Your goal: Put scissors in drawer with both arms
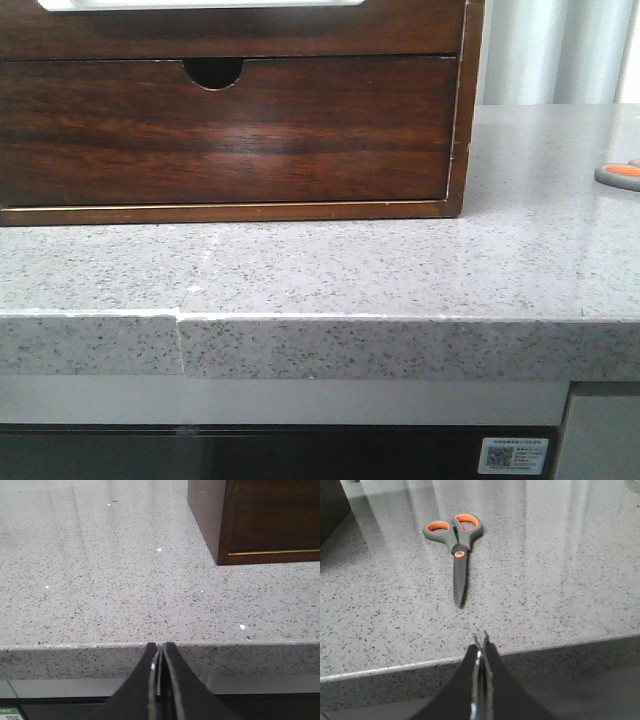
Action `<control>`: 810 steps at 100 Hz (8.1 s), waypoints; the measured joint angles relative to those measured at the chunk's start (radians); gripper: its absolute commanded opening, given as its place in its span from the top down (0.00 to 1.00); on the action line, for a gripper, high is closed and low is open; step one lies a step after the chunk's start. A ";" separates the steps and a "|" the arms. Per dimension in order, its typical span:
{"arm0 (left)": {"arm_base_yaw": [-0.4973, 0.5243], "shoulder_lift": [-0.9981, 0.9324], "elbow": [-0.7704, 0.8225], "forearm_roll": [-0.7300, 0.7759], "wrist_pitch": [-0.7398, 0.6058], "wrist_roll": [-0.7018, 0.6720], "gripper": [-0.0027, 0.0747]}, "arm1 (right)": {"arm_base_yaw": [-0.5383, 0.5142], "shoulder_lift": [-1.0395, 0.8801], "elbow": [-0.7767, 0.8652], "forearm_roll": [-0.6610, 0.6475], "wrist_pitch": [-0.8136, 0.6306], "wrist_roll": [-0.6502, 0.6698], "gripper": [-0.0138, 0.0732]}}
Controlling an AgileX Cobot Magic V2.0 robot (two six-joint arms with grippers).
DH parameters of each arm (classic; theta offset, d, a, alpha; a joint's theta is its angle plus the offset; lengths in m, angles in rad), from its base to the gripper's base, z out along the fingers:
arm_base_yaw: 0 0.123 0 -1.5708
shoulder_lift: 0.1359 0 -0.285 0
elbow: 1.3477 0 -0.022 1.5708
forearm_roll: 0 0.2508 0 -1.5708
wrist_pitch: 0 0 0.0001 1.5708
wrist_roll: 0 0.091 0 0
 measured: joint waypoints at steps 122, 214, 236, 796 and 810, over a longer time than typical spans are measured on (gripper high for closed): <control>0.000 0.000 0.000 0.021 -0.063 0.000 0.99 | 0.000 0.000 0.002 -0.015 -0.044 0.000 0.91; 0.000 0.000 -0.025 -0.021 -0.169 0.000 0.99 | 0.000 0.071 -0.082 -0.023 -0.140 0.000 0.91; 0.000 0.072 -0.170 -0.022 -0.138 0.000 0.99 | 0.013 0.179 -0.196 -0.012 -0.062 0.000 0.91; -0.725 0.366 -0.494 0.758 -0.258 -0.001 0.62 | 0.036 1.420 -1.202 0.030 0.568 -0.073 0.32; -0.725 0.366 -0.494 0.758 -0.258 -0.001 0.62 | 0.037 1.540 -1.286 0.032 0.653 -0.092 0.32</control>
